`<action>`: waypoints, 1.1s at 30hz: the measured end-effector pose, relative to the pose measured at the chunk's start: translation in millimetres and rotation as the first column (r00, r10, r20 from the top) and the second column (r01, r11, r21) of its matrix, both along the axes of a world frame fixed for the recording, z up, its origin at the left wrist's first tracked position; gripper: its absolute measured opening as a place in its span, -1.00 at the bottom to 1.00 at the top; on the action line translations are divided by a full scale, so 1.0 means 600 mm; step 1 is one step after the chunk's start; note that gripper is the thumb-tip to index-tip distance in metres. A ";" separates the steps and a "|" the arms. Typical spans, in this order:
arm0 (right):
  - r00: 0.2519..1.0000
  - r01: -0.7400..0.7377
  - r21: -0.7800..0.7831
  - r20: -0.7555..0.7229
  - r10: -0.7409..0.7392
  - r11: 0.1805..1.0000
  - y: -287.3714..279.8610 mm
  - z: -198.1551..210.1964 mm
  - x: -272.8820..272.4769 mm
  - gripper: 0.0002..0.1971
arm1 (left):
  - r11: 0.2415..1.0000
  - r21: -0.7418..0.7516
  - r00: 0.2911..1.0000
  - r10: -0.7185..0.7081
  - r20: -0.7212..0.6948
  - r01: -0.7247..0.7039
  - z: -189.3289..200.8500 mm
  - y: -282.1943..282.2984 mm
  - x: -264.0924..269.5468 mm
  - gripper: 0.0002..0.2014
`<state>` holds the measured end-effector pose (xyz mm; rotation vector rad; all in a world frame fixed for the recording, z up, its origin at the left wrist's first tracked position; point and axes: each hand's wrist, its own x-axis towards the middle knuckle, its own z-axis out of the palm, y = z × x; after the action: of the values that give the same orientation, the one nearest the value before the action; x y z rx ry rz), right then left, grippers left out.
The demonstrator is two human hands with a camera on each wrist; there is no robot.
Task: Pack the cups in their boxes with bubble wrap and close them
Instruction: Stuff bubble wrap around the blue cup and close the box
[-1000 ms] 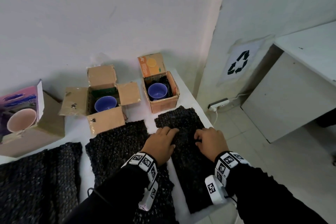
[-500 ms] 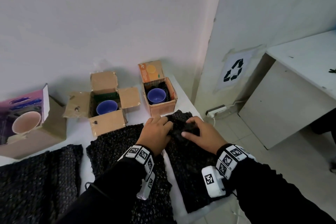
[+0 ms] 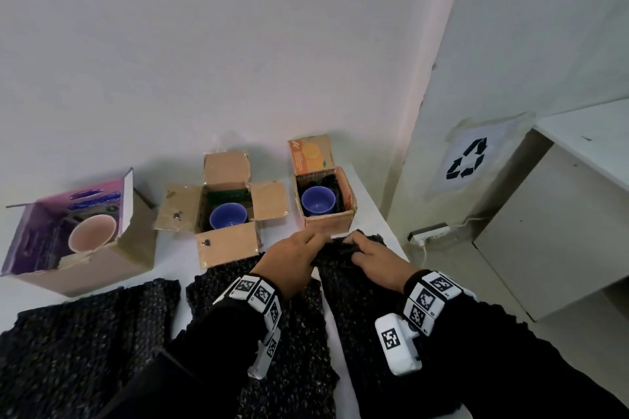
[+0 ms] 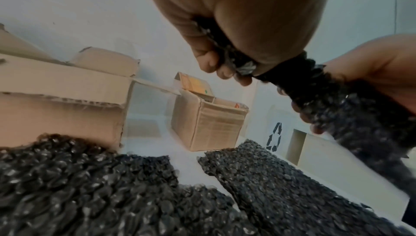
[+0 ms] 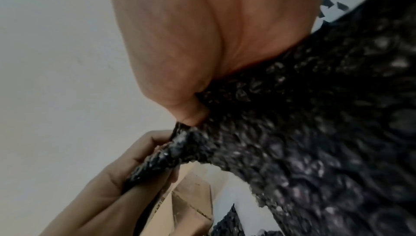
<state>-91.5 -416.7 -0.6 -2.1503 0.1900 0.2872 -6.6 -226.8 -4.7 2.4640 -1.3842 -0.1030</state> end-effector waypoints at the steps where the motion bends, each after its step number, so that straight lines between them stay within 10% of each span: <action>1: 1.000 -0.013 -0.017 0.003 0.013 1.000 -0.002 0.002 0.007 -0.91 | 1.000 0.024 1.000 0.002 0.007 -0.002 0.003 0.002 0.006 -0.70; 5: 0.984 -0.165 -0.206 0.026 0.174 0.965 -0.021 0.011 0.032 -0.55 | 0.997 0.079 0.997 0.001 0.074 -0.007 0.011 0.016 0.037 -0.71; 8: 0.979 -0.185 -0.244 0.038 0.200 0.952 -0.030 0.012 0.056 -0.70 | 0.997 0.078 0.992 -0.007 0.126 -0.003 0.013 0.022 0.055 -0.49; 14: 0.979 -0.187 -0.215 0.035 0.199 0.959 -0.052 0.019 0.105 -0.76 | 0.997 -0.017 0.996 0.073 0.055 -0.072 0.014 -0.007 0.099 -0.79; 21: 0.974 0.013 -0.203 0.224 0.034 0.979 -0.099 0.009 0.189 -0.75 | 0.981 -0.137 0.986 0.147 0.083 -0.135 -0.003 -0.050 0.162 -0.65; 24: 0.972 0.011 -0.520 0.206 0.112 0.854 -0.108 0.007 0.214 -0.73 | 0.990 -0.094 0.987 0.118 0.112 -0.108 -0.030 -0.064 0.175 -0.70; 33: 0.911 -0.255 -0.701 0.058 0.409 0.666 -0.086 -0.011 0.232 -0.84 | 0.997 -0.036 0.993 0.072 0.092 -0.069 -0.051 -0.072 0.160 -0.54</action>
<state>47.5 -468.5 -7.1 -2.9453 -0.2871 0.2092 89.2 -269.8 -35.1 2.5168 -1.3224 0.0505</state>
